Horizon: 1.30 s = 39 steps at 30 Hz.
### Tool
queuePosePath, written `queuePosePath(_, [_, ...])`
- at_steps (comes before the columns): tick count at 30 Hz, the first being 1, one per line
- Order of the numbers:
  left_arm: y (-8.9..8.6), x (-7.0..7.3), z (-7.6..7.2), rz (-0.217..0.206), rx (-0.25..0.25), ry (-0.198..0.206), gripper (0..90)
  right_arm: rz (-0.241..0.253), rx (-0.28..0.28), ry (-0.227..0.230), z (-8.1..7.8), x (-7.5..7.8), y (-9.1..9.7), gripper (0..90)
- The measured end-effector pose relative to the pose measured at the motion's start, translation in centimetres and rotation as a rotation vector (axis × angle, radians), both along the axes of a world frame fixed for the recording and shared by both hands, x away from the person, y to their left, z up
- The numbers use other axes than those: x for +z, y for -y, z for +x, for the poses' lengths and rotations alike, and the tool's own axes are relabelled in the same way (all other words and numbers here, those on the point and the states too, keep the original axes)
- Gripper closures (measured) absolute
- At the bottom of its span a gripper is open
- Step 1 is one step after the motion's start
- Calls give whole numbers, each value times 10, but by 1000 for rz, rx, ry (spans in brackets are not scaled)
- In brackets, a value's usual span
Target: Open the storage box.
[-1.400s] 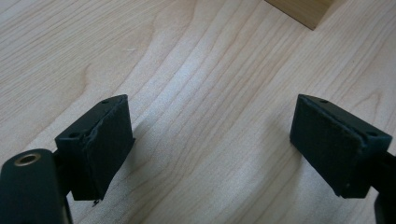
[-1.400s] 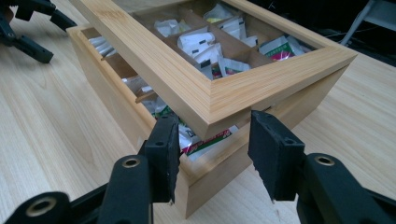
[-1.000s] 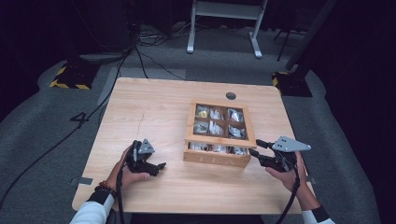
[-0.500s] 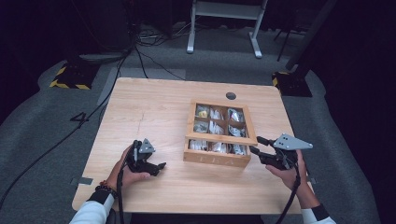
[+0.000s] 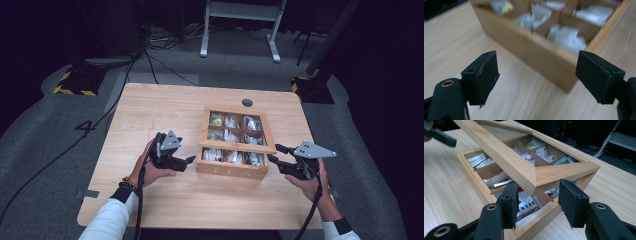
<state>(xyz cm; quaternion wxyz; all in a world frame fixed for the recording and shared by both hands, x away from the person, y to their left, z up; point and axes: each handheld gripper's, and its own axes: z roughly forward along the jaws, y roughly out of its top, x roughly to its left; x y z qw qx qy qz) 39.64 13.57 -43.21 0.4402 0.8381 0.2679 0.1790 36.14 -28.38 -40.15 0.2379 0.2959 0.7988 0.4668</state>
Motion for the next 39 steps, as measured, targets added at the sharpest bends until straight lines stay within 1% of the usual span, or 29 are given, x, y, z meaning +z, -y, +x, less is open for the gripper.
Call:
queuePosePath(1, [3, 4, 1, -5, -1, 19, 188, 0, 1, 0, 0, 0, 0, 513])
queuePosePath(2, [3, 4, 1, -5, -1, 19, 190, 0, 1, 0, 0, 0, 0, 513])
queuePosePath(3, [8, 11, 4, -27, -10, 39, 195, 1, 1, 2, 1, 1, 0, 511])
queuePosePath(4, [8, 11, 4, -27, -10, 39, 194, 1, 1, 1, 1, 1, 0, 511])
queuePosePath(6, [13, 16, 7, -35, -16, 61, 198, 0, 0, 3, 2, 2, 0, 510])
queuePosePath(7, [18, 20, 10, -40, -30, 71, 202, 2, -1, 4, 2, 2, 0, 508])
queuePosePath(8, [18, 20, 10, -40, -30, 71, 203, 2, -1, 4, 2, 2, 0, 508])
queuePosePath(9, [23, 22, 12, -41, -34, 85, 205, -2, -2, 1, 2, 3, -1, 504])
queuePosePath(10, [23, 22, 12, -41, -34, 85, 203, -2, -2, 1, 2, 3, -1, 504])
queuePosePath(11, [27, 24, 14, -35, -47, 96, 203, 4, -5, 3, 3, 3, -1, 503])
queuePosePath(13, [30, 24, 15, -31, -54, 99, 207, 8, -6, 1, 3, 3, -1, 503])
queuePosePath(14, [32, 25, 15, -28, -59, 106, 209, 5, -5, 5, 3, 4, -1, 503])
queuePosePath(15, [34, 26, 15, -34, -70, 118, 216, 5, -8, 9, 3, 5, -1, 505])
queuePosePath(16, [34, 26, 15, -34, -70, 118, 220, 5, -8, 9, 3, 5, -1, 505])
queuePosePath(17, [36, 28, 16, -17, -75, 134, 235, 9, -10, 10, 4, 6, -1, 505])
queuePosePath(20, [36, 30, 17, -15, -78, 141, 253, 17, -13, 14, 5, 7, -1, 506])
queuePosePath(21, [36, 32, 20, -4, -78, 156, 278, 26, -16, 20, 5, 9, -1, 509])
queuePosePath(26, [37, 35, 24, -8, -73, 174, 331, 44, -23, 29, 7, 13, 0, 514])
queuePosePath(27, [36, 36, 26, -34, -72, 163, 340, 61, -28, 29, 8, 14, 1, 512])
queuePosePath(30, [37, 38, 29, -30, -74, 171, 364, 69, -37, 32, 10, 16, 2, 495])
queuePosePath(32, [37, 39, 31, -38, -68, 175, 370, 83, -49, 31, 12, 19, 3, 490])
queuePosePath(33, [38, 42, 32, -27, -66, 191, 378, 87, -52, 32, 13, 20, 4, 485])
queuePosePath(34, [38, 42, 32, -27, -66, 191, 383, 87, -52, 32, 13, 20, 4, 485])
queuePosePath(37, [38, 47, 35, -32, -67, 197, 403, 92, -62, 32, 14, 22, 5, 438])
queuePosePath(38, [38, 48, 36, -32, -72, 198, 403, 92, -62, 32, 14, 22, 5, 438])
queuePosePath(39, [38, 50, 37, -38, -72, 198, 414, 92, -63, 29, 14, 22, 6, 430])
